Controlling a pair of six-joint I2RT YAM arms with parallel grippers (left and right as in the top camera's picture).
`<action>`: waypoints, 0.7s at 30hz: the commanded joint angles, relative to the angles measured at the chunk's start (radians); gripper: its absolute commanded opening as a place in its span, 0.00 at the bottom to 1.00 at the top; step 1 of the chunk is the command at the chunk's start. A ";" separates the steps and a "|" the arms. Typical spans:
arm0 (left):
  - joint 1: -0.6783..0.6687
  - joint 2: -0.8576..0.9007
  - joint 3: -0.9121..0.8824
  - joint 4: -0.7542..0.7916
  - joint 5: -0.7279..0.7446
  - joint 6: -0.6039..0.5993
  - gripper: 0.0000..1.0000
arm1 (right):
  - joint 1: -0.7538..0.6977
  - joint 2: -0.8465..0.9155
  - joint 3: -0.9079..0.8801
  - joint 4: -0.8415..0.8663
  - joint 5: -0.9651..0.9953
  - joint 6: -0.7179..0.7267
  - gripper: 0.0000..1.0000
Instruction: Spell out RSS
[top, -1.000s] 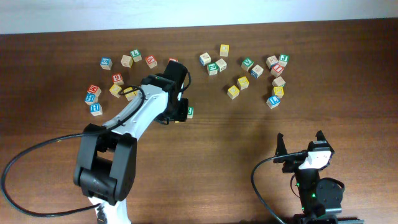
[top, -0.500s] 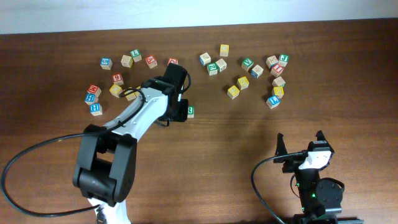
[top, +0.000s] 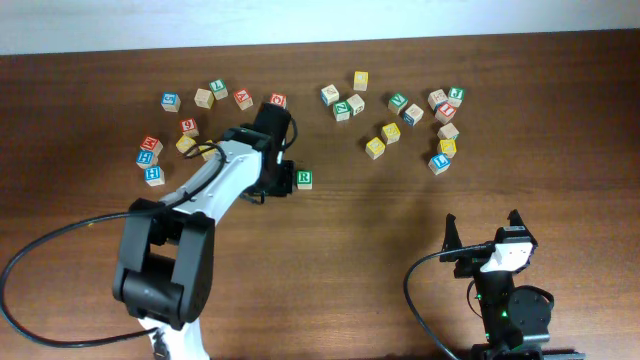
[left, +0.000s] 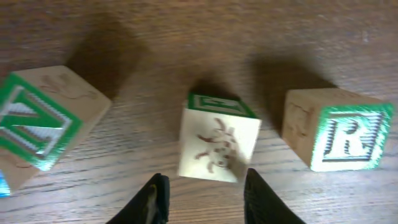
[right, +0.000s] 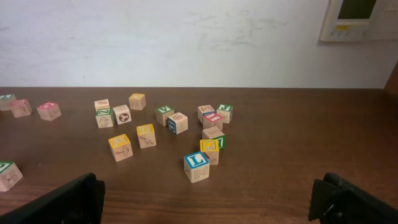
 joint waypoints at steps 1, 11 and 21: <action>0.025 -0.041 -0.005 0.000 -0.007 -0.005 0.40 | 0.003 -0.008 -0.005 -0.007 0.009 -0.006 0.98; 0.027 -0.039 -0.005 0.040 -0.006 -0.001 0.46 | 0.003 -0.008 -0.005 -0.007 0.009 -0.006 0.98; 0.027 -0.004 -0.005 0.084 -0.006 -0.001 0.40 | 0.003 -0.008 -0.005 -0.007 0.009 -0.006 0.99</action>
